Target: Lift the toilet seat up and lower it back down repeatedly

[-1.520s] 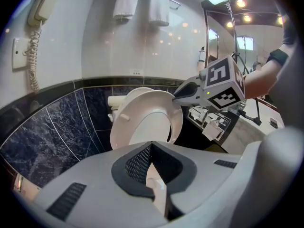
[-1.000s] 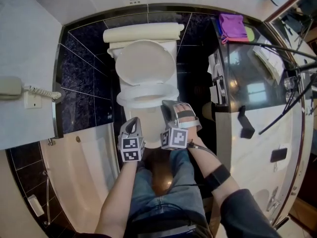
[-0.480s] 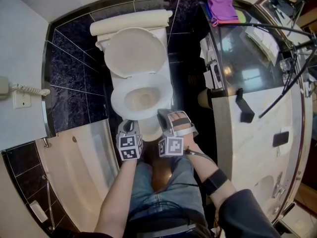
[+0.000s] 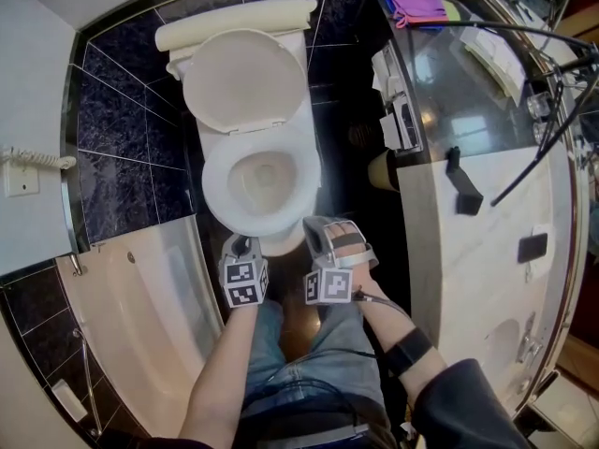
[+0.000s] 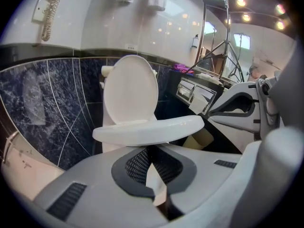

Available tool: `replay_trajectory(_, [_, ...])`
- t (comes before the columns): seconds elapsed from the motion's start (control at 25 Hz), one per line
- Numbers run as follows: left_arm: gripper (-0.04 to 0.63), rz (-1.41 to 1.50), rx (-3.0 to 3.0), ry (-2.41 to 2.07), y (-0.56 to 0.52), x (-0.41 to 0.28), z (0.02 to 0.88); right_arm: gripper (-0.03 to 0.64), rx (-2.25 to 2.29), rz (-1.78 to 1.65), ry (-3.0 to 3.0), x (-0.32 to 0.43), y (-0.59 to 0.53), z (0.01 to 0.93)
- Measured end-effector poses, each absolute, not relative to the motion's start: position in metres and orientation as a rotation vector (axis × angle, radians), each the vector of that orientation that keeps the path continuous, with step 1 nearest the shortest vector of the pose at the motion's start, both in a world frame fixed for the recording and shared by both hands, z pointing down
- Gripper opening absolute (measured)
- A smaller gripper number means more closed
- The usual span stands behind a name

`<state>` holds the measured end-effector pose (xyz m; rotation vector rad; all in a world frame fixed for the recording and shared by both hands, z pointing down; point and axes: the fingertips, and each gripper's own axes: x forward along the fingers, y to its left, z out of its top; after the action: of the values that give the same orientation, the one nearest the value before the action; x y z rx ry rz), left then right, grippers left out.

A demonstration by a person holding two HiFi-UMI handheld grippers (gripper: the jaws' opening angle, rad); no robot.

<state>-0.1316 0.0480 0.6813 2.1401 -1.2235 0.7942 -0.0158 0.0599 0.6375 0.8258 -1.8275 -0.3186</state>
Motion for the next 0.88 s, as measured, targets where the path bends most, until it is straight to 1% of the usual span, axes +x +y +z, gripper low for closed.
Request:
replay_trajectory(0.32, [0.000, 0.823, 2.105, -1.167, 0.097, -0.133, 0.742, 0.017, 0.968, -0.193, -1.774, 0.022, 0.058, 0.685])
replay_trajectory(0.88, [0.000, 0.988, 2.070, -1.049, 0.159, -0.136, 0.873, 0.017, 1.070, -0.086, -1.727, 0.045, 0.068, 0.761])
